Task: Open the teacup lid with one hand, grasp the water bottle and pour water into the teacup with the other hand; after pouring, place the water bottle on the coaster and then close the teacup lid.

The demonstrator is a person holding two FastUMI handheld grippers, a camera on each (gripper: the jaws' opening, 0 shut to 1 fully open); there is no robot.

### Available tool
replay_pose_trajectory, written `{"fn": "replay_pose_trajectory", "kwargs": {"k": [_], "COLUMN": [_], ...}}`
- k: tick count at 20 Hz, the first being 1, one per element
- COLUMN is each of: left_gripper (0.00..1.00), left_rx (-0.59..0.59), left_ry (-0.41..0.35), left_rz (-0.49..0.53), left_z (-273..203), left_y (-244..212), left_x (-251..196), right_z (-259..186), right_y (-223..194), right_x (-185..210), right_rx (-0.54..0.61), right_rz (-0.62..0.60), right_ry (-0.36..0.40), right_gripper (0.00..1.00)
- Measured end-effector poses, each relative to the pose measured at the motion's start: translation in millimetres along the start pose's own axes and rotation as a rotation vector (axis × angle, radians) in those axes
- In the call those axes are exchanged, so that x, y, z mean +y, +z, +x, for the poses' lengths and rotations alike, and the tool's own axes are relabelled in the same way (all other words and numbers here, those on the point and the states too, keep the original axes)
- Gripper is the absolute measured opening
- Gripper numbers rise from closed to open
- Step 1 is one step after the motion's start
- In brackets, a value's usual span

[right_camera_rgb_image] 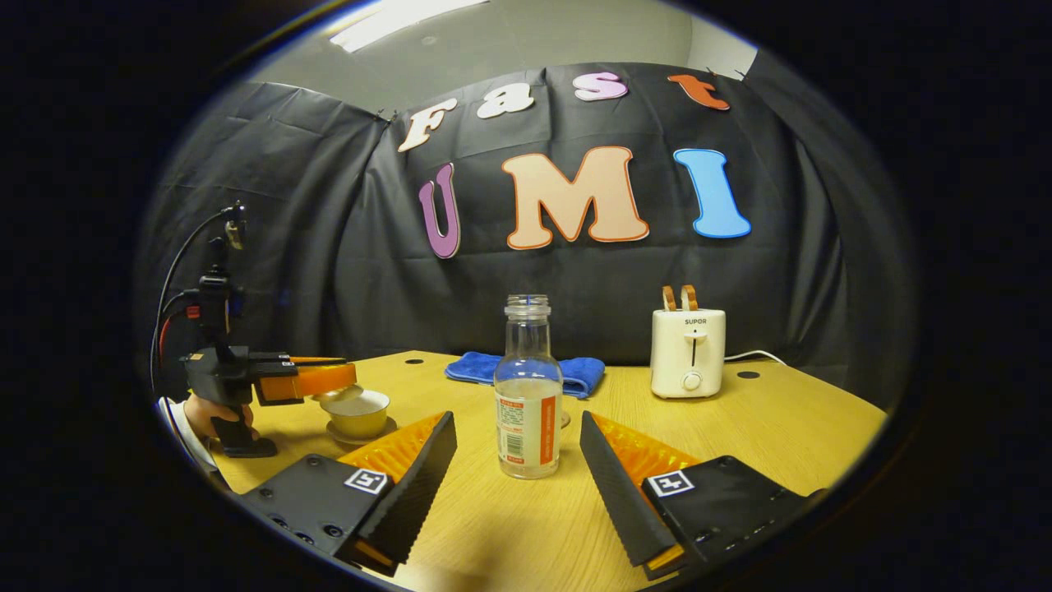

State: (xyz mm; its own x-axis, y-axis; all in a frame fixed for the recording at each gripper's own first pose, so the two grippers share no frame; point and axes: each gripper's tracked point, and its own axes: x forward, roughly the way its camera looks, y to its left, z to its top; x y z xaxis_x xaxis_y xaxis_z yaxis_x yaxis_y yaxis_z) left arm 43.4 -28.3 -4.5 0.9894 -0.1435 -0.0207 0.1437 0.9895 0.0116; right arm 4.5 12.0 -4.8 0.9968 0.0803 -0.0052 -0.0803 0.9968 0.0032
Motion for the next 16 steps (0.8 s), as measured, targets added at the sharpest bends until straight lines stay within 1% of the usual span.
{"fn": "replay_pose_trajectory", "kwargs": {"k": [1, 4, 8, 9, 10, 16], "left_gripper": [0.27, 0.27, 0.27, 0.26, 0.27, 0.26], "left_rx": [-0.008, -0.021, -0.022, -0.021, -0.021, -0.022], "left_ry": [0.011, 0.038, 0.065, 0.071, 0.078, 0.113], "left_rz": [0.002, -0.011, -0.006, -0.006, -0.006, -0.006], "left_z": [-3, -10, -18, -19, -20, -28], "left_y": [1, 3, 2, 2, 3, 1], "left_x": [4, 17, 34, 38, 43, 71], "right_z": [1, 13, 40, 46, 52, 81], "right_y": [-1, -2, -19, -21, -21, -34], "right_x": [1, -2, 5, 4, 3, -3], "right_rx": [0.001, 0.016, 0.115, 0.128, 0.136, 0.197], "right_rz": [0.001, 0.002, 0.003, 0.000, -0.005, 0.003], "right_ry": [0.004, -0.016, 0.002, -0.004, -0.016, -0.052], "right_gripper": [0.98, 0.98, 0.98, 0.98, 0.92, 0.92]}}
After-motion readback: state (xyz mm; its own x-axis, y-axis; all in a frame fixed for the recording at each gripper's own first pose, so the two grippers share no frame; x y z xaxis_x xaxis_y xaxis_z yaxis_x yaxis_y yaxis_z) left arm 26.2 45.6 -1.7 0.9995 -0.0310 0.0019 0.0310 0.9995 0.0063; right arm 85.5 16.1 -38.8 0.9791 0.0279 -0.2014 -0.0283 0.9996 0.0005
